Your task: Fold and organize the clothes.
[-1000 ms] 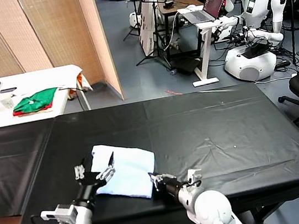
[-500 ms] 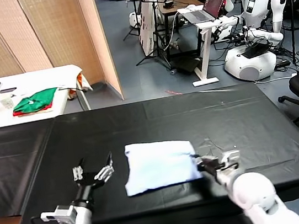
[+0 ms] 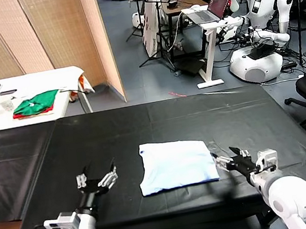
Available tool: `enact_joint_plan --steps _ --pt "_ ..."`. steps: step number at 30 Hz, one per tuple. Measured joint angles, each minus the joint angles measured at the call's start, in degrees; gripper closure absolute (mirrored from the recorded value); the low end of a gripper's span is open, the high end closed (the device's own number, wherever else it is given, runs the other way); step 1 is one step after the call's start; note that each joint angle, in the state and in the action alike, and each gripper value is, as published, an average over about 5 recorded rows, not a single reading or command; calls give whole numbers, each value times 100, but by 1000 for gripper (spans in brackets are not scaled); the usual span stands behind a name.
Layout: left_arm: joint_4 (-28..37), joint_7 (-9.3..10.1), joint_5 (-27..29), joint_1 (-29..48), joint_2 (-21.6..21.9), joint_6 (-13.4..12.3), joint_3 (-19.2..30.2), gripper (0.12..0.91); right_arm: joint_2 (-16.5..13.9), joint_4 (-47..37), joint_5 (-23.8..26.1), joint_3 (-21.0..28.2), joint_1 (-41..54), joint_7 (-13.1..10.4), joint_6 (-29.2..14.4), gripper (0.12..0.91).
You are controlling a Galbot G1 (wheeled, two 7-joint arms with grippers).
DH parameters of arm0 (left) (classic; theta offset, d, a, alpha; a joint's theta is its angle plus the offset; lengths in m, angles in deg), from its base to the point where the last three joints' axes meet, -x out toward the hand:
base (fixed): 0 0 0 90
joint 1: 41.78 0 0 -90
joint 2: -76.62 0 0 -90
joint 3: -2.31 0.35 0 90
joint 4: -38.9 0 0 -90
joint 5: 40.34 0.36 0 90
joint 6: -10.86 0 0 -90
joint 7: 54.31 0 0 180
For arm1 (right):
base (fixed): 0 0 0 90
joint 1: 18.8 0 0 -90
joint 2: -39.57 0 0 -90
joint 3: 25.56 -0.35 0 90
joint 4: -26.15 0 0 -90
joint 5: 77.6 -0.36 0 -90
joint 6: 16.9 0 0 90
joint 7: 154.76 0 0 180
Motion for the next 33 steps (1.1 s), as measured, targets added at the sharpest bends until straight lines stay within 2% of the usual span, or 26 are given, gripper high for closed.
enact_joint_plan --steps 3,11,19,22,26,33 --pt "-87 73 -27 -108 86 159 -39 123 55 121 215 -33 -268 -74 -390 121" --pt "-303 128 -75 -623 171 254 -121 123 160 129 1282 2 -1331 -322 -2714 118" --pt "-398 218 -127 -1039 216 283 -264 123 225 255 2286 180 -2299 -814 -4255 118" --pt "-472 214 -156 -1186 251 364 -344 123 302 354 2556 244 -2706 -1012 -4582 118" --pt "-556 210 -173 -1357 282 496 -426 123 417 545 2667 239 -3265 -1217 -4769 118" --pt "-658 323 -199 -1598 201 548 -443 123 554 868 2623 191 -3904 -1311 -4838 118"
